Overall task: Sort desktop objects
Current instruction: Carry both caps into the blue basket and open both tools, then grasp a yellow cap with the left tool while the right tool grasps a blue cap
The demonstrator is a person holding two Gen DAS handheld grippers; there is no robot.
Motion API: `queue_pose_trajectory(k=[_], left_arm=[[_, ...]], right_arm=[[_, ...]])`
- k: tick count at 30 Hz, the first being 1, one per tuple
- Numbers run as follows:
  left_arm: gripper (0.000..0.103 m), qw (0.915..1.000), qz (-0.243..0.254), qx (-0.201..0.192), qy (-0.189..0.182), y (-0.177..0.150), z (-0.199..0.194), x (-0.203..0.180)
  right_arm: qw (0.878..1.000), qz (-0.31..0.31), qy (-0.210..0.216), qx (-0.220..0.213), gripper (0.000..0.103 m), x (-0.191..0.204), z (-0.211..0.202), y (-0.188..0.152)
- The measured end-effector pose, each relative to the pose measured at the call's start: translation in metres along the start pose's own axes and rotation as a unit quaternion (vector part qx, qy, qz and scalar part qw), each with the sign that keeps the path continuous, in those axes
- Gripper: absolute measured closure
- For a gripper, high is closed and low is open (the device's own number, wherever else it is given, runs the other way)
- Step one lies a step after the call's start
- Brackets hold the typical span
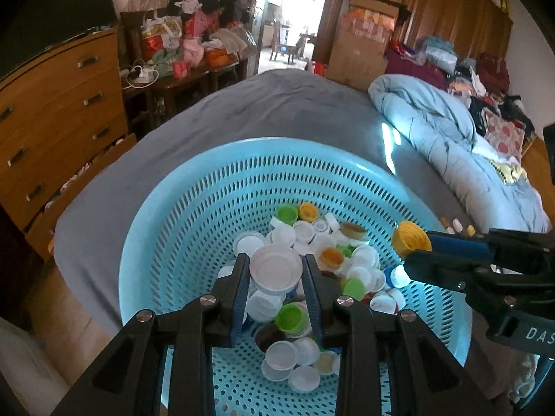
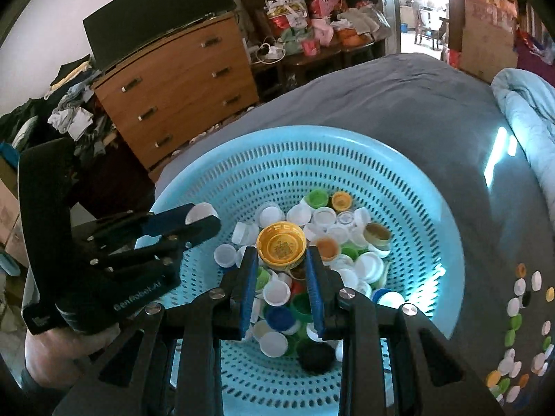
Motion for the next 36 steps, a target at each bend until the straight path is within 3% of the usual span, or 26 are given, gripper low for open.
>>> queue_pose_trajectory(k=[3, 5, 7, 8, 11, 15, 17, 20, 23, 27, 29, 32, 36], left_arm=[[0.067, 0.9999, 0.000, 0.009, 0.004, -0.003, 0.007, 0.000], [0.029, 0.9999, 0.000, 0.009, 0.007, -0.003, 0.007, 0.002], [0.016, 0.9999, 0.001, -0.002, 0.012, -0.002, 0.002, 0.002], [0.016, 0.9998, 0.002, -0.006, 0.016, -0.001, -0.001, 0.002], [0.015, 0.9998, -0.002, -0.010, 0.017, -0.001, -0.004, 0.001], [0.015, 0.9995, -0.008, -0.030, 0.008, 0.004, -0.021, -0.007], [0.012, 0.9989, -0.003, -0.047, 0.000, 0.008, -0.035, -0.024], [0.008, 0.9963, 0.028, -0.076, -0.029, 0.014, -0.058, -0.069], [0.005, 0.9859, 0.096, -0.101, -0.092, 0.009, -0.080, -0.150], [0.002, 0.9587, 0.193, -0.089, -0.188, -0.019, -0.084, -0.271], [0.002, 0.9454, 0.218, -0.041, -0.239, -0.043, -0.062, -0.324], [0.002, 0.9369, 0.254, -0.009, -0.240, -0.071, -0.009, -0.367], [0.003, 0.9380, 0.269, 0.062, -0.210, -0.100, 0.080, -0.385]], right_arm=[[1.000, -0.002, 0.001, 0.003, 0.078, 0.001, 0.003, -0.001], [1.000, -0.002, 0.003, 0.003, 0.078, 0.002, 0.003, 0.000], [1.000, -0.006, 0.000, 0.002, 0.068, 0.002, -0.001, -0.002], [1.000, -0.007, -0.002, -0.002, 0.062, 0.002, -0.002, -0.001], [1.000, -0.009, -0.008, -0.023, 0.061, 0.001, -0.017, -0.002], [0.995, -0.008, -0.019, -0.101, 0.061, -0.007, -0.067, -0.011], [0.989, -0.002, -0.037, -0.140, 0.061, -0.023, -0.098, -0.034], [0.983, 0.018, -0.090, -0.160, 0.061, -0.058, -0.124, -0.079], [0.976, 0.075, -0.131, -0.155, 0.061, -0.109, -0.143, -0.141], [0.962, 0.179, -0.167, -0.122, 0.061, -0.181, -0.156, -0.231], [0.954, 0.213, -0.180, -0.114, 0.061, -0.209, -0.165, -0.264], [0.944, 0.246, -0.188, -0.111, 0.061, -0.234, -0.179, -0.307], [0.935, 0.281, -0.186, -0.108, 0.061, -0.260, -0.186, -0.343]])
Point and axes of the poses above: each gripper's, at about its wrist camera, not at the fingertips, and z roughly the way its jaws point, x to its left, y to its top, the point moved 10 cm from there along z, roughly the way its jaws point, and after that the axes turned 6 degrees about x, right-handed, at the moved point
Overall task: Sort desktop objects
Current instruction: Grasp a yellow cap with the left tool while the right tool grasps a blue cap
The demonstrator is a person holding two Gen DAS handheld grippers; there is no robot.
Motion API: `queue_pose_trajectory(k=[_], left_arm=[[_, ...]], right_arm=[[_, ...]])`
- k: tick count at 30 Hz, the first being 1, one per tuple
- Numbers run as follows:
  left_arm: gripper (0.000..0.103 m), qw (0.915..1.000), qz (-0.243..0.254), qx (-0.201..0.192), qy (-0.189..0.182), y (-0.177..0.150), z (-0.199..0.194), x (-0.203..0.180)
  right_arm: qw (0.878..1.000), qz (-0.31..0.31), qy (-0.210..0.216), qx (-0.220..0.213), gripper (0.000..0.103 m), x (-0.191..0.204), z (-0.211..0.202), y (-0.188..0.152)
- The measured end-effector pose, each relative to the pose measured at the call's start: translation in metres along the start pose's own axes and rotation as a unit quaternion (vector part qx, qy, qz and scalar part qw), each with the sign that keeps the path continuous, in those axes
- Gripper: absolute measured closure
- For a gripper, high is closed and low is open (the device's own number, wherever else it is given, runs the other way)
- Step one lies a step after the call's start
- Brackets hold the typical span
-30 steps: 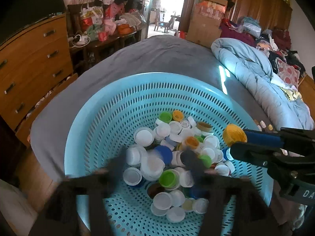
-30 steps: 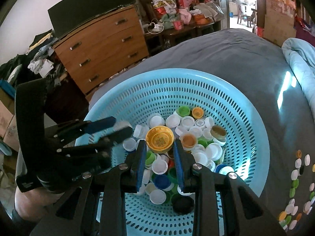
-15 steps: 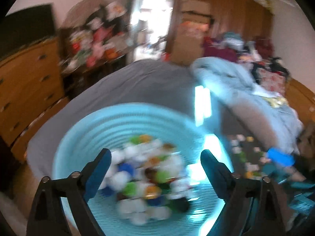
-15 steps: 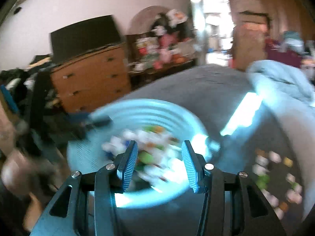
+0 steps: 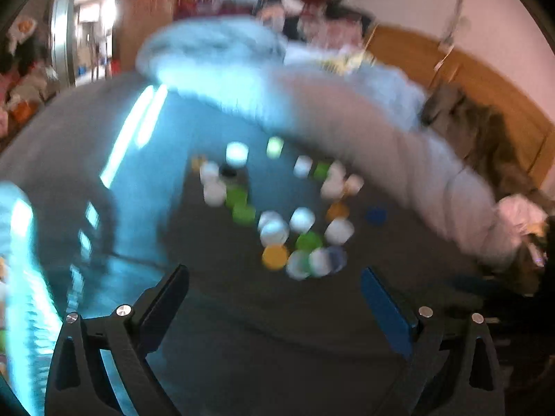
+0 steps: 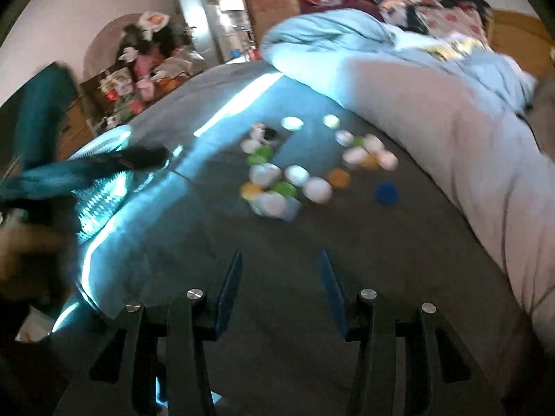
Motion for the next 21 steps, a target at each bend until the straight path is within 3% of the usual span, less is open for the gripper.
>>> queue_pose_trajectory(k=[5, 11, 14, 17, 18, 21], left_arm=[[0.004, 0.9981, 0.025, 0.045, 0.033, -0.020, 0.065, 0.011], [0.004, 0.9936, 0.048, 0.069, 0.076, -0.023, 0.099, 0.027], [0.003, 0.9952, 0.046, 0.056, 0.066, -0.011, 0.106, 0.021], [0.004, 0.9963, 0.067, 0.048, 0.024, -0.002, 0.114, -0.004], [0.007, 0.9958, 0.072, 0.050, 0.025, -0.002, 0.115, -0.007], [0.032, 0.9974, 0.052, 0.039, 0.030, 0.000, 0.111, 0.001]], right_arm=[[0.999, 0.044, 0.004, 0.018, 0.061, -0.040, 0.016, -0.019], [0.998, 0.064, 0.009, 0.028, 0.061, -0.061, 0.032, -0.024], [0.997, 0.062, 0.014, 0.032, 0.061, -0.063, 0.040, -0.027], [0.997, 0.061, 0.017, 0.034, 0.061, -0.063, 0.045, -0.029], [0.998, 0.059, 0.019, 0.033, 0.061, -0.062, 0.046, -0.029], [0.998, 0.050, 0.020, 0.023, 0.061, -0.059, 0.043, -0.023]])
Point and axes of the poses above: each gripper's, at about its wrist camera, not at the fingertips, and z roughly the way its jaws point, x to its left, y to its top, the point moved 10 cm from there along z, roughly the way its jaws point, and after that the axes turned 6 degrees about x, right-handed, at the moved point
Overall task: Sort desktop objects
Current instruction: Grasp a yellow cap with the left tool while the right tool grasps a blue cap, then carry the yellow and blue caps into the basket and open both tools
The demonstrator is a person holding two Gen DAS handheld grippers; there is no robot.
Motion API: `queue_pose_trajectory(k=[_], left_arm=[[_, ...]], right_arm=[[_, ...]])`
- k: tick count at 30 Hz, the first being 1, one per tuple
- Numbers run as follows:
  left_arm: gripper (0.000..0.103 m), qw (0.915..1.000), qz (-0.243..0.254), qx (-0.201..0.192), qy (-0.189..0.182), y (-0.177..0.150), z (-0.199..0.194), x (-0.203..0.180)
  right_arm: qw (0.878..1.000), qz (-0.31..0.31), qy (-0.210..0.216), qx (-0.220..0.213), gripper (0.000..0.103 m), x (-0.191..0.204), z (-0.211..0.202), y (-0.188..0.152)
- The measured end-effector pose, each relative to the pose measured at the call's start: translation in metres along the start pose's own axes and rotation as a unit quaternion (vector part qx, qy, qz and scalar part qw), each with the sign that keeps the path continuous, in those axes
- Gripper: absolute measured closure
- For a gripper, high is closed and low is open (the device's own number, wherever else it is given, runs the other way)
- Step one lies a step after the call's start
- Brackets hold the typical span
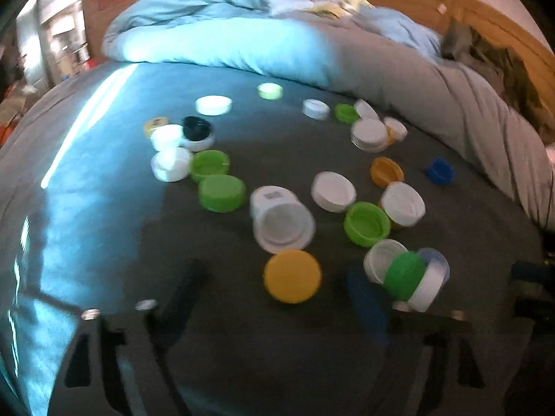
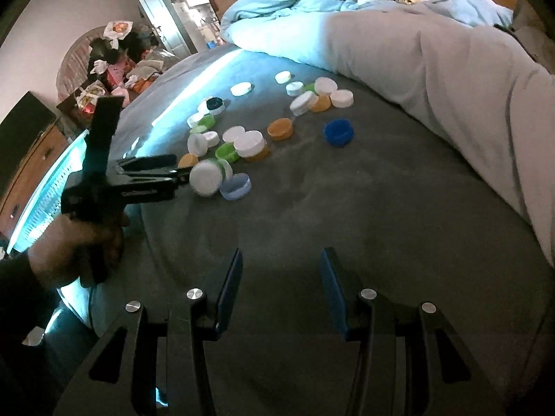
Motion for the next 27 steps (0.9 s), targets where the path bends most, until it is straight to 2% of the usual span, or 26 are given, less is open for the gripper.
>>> queue_pose_trajectory(k=[1, 2, 3, 11, 18, 22, 23, 24, 27], left_arm=[[0.051, 0.9999, -0.014, -0.005, -0.006, 0.001, -0.003, 0.005], [0.065, 0.9996, -0.027, -0.007, -0.010, 0.001, -0.006, 0.011], [0.068, 0.9993, -0.035, -0.008, -0.012, 0.001, -0.008, 0.014], [0.069, 0.9994, -0.029, -0.012, -0.011, -0.002, -0.008, 0.011], [0.069, 0.9996, -0.024, -0.011, 0.000, -0.005, -0.002, 0.012], [0.069, 0.9993, -0.034, -0.010, -0.012, -0.005, -0.001, 0.015], [0.069, 0.9993, -0.034, -0.010, -0.011, -0.005, -0.001, 0.015], [0.069, 0.9994, -0.031, -0.010, -0.007, -0.005, 0.000, 0.014], [0.070, 0.9995, -0.029, -0.010, -0.002, -0.005, -0.001, 0.014]], right_arm=[[1.000, -0.005, -0.001, -0.006, 0.062, 0.001, -0.002, 0.003], [1.000, -0.008, -0.001, -0.010, 0.064, 0.002, -0.002, 0.006], [1.000, -0.012, -0.001, -0.016, 0.069, 0.003, -0.004, 0.011], [0.999, -0.005, -0.015, -0.035, 0.070, -0.023, 0.010, 0.060], [0.999, -0.013, -0.042, -0.021, 0.070, -0.051, 0.044, 0.097], [0.997, -0.037, -0.064, -0.009, 0.070, -0.052, 0.062, 0.103], [0.996, -0.043, -0.076, -0.006, 0.071, -0.054, 0.066, 0.102], [0.995, -0.044, -0.088, -0.001, 0.076, -0.057, 0.069, 0.099], [0.994, -0.047, -0.099, -0.003, 0.077, -0.057, 0.069, 0.095]])
Point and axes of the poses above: each gripper's, at about its wrist camera, not at the fingertips, and z roughly the way its jaws point, x to its left, y to its top, the point moved 10 cm from there along z, roughly the way its jaws point, and after that the axes turned 6 degrees about x, right-handed, at the moved point
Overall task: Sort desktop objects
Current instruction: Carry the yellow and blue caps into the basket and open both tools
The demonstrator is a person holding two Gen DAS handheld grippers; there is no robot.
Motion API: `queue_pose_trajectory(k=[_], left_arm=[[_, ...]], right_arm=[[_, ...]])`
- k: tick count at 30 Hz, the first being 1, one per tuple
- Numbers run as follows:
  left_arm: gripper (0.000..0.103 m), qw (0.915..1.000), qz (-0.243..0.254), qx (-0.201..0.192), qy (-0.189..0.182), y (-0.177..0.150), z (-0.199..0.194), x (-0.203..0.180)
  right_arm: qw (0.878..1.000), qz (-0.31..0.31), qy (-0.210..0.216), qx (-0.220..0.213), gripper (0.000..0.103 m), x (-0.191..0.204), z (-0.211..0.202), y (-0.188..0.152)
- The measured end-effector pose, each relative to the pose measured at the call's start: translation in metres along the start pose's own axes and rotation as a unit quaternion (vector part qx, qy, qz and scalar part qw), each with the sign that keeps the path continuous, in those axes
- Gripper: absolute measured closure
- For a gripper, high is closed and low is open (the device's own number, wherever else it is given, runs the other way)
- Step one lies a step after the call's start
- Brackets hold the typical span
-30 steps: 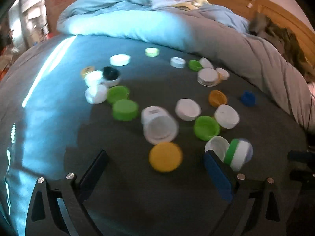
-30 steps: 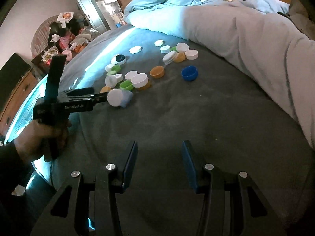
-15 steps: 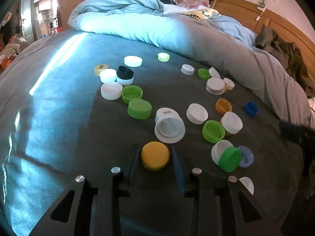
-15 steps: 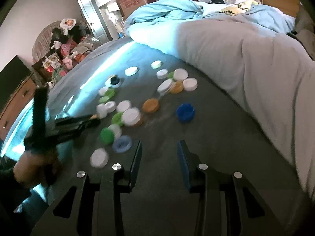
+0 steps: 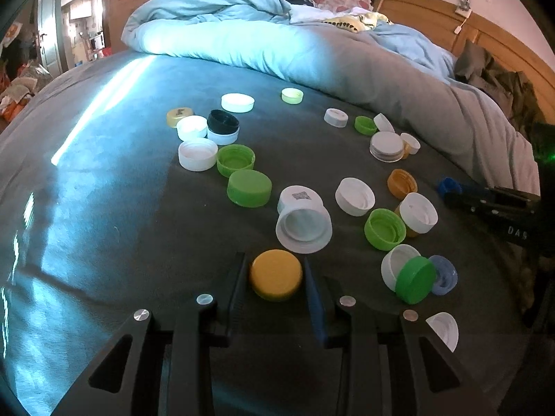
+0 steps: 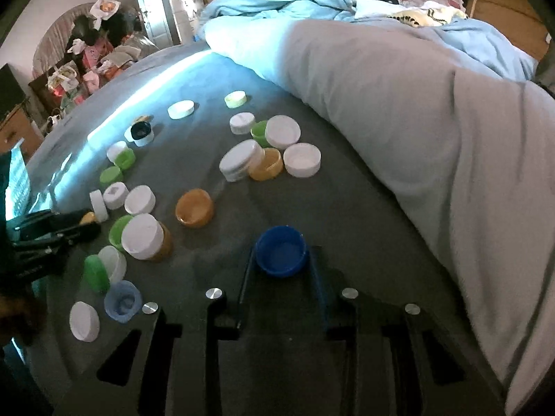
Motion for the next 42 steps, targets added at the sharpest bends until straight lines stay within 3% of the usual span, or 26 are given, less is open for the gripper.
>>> queue_pose_trajectory(k=[7, 13, 21, 29, 42], left_arm=[[0.072, 0.9999, -0.002, -0.007, 0.008, 0.001, -0.013, -0.003], [0.072, 0.9990, 0.001, -0.037, 0.025, 0.014, -0.061, -0.017], [0.071, 0.9894, 0.010, -0.094, 0.111, 0.054, -0.160, -0.006], [0.071, 0.9794, -0.045, -0.111, 0.162, 0.045, -0.232, 0.045], [0.071, 0.9584, -0.133, -0.137, 0.212, 0.000, -0.316, 0.136]], right_arm=[[0.999, 0.030, 0.021, -0.031, 0.077, 0.000, -0.038, 0.003], [0.997, 0.034, 0.036, -0.055, 0.077, 0.012, -0.077, 0.013], [0.993, 0.021, 0.057, -0.103, 0.077, 0.048, -0.130, 0.051], [0.987, -0.030, 0.090, -0.129, 0.077, 0.126, -0.166, 0.086], [0.965, -0.149, 0.159, -0.147, 0.077, 0.303, -0.195, 0.105]])
Point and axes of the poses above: each gripper's, at about its wrist camera, not at the fingertips, and z roughly the way its jaws point, x to its left, y to its top, the point moved 10 cm from there along z, roughly the way its jaws point, and after that the axes turned 6 degrees about x, right-handed, at the moved point
